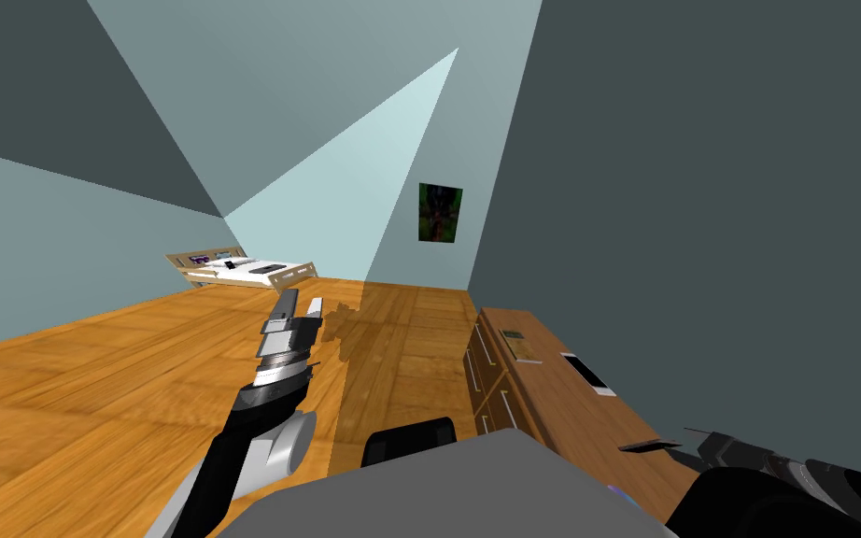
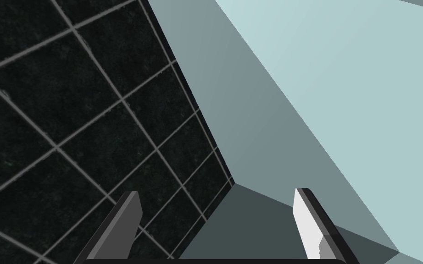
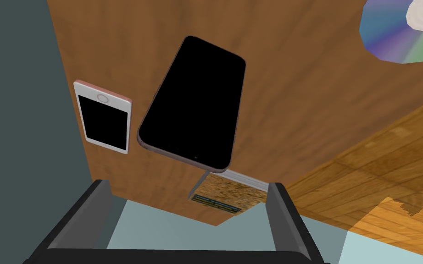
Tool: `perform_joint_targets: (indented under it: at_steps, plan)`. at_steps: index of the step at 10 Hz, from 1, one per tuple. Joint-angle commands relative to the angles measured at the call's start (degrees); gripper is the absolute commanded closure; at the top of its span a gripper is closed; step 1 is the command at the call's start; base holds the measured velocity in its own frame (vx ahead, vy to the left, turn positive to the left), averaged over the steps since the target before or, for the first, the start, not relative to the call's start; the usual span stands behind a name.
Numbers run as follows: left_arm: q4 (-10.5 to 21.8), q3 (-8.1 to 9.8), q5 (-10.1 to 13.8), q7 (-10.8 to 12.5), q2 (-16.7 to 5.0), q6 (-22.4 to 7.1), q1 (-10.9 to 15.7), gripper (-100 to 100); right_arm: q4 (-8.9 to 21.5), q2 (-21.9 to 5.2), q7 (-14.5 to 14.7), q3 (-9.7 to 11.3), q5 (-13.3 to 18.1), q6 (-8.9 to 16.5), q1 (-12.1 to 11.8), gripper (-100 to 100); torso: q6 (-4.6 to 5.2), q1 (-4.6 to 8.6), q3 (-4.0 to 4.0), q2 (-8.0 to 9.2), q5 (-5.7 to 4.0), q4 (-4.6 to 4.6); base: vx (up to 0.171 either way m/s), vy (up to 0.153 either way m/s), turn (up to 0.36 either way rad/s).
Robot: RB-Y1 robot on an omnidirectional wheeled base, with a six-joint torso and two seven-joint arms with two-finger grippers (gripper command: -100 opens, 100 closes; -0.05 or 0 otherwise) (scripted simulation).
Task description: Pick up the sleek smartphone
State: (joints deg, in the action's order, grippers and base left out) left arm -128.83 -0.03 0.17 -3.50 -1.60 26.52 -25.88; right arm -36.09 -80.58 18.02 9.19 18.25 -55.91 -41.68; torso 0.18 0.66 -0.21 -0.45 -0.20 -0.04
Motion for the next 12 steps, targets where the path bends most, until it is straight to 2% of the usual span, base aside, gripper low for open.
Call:
perform_joint_targets:
  at_steps: [1, 2, 3, 4, 8, 9, 10, 12]
  plan:
    - [0.0, 0.0, 0.0, 0.0, 0.0, 0.0, 0.0, 0, 0.0, 0.0, 0.0, 0.0, 0.0, 0.0, 0.0, 0, 0.0, 0.0, 0.0, 0.0, 0.0, 0.0, 0.0, 0.0, 0.0]
    - [0.0, 0.0, 0.0, 0.0, 0.0, 0.0, 0.0, 0, 0.26, 1.74, 0.96, 0.08, 0.31, 1.7, 1.25, -100, 0.0, -0.07, -0.03, -0.05, 0.02, -0.01, -0.005, 0.013, 0.086]
    - [0.0, -0.01, 0.0, 0.0, 0.0, 0.0, 0.0, 0, -0.33, 0.71, 0.31, -0.16, -0.03, 0.92, 0.22, -100, -0.03, -0.13, -0.04, -0.06, 0.02, -0.02, -0.003, 0.008, 0.023]
    - [0.0, 0.0, 0.0, 0.0, 0.0, 0.0, 0.0, 0, -0.39, 0.8, 0.4, -0.18, -0.03, 1.21, 0.26, 100, 0.0, -0.14, -0.05, -0.07, 0.05, -0.02, 0.0, 0.0, 0.0]
    - [0.0, 0.0, 0.0, 0.0, 0.0, 0.0, 0.0, 0, -0.38, 0.79, 0.4, -0.18, -0.03, 1.18, 0.26, 100, 0.0, -0.12, -0.05, -0.09, 0.04, -0.02, 0.0, 0.0, 0.0]
    - [0.0, 0.0, 0.0, 0.0, 0.0, 0.0, 0.0, 0, -0.38, 0.79, 0.4, -0.18, -0.03, 1.18, 0.26, 0, 0.0, -0.12, -0.05, -0.09, 0.04, -0.02, 0.0, 0.0, 0.0]
    - [0.0, 0.0, 0.0, 0.0, 0.0, 0.0, 0.0, 0, -1.74, -0.35, 2.21, 0.24, 1.01, 1.21, 0.06, -100, 0.0, -0.12, -0.05, -0.09, 0.04, -0.02, -0.022, 0.046, 0.187]
    - [0.0, -0.01, 0.0, 0.0, 0.01, 0.0, 0.01, 0, -3.49, -1.57, 4.62, 0.61, 2.92, 1.18, -0.13, -100, -0.06, -0.27, -0.01, 0.0, 0.08, -0.01, -0.058, 0.027, 0.168]
